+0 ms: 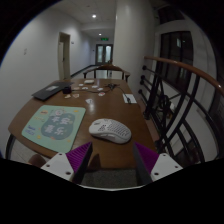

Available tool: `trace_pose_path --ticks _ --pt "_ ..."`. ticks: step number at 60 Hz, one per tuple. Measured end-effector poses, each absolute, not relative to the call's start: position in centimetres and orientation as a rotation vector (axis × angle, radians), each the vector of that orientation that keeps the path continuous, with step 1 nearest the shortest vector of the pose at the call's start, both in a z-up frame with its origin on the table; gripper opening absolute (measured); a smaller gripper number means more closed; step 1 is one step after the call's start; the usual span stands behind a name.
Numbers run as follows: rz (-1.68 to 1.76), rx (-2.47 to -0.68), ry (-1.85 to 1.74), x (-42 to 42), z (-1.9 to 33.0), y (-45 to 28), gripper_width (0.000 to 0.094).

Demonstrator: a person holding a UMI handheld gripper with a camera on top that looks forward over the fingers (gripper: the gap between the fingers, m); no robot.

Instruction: Arrange mouse

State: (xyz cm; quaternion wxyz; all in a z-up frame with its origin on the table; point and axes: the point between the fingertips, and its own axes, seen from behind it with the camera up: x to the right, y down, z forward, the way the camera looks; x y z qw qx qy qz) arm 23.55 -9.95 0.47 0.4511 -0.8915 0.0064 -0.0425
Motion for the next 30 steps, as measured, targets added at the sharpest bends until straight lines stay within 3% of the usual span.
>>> trace_pose_path --ticks 6,30 --pt "-0.116 -2.224 0.032 25.5 -1.3 -7.5 0.0819" --pt "-0.033 -2.244 0.028 27.5 -1.7 4.3 0.0832"
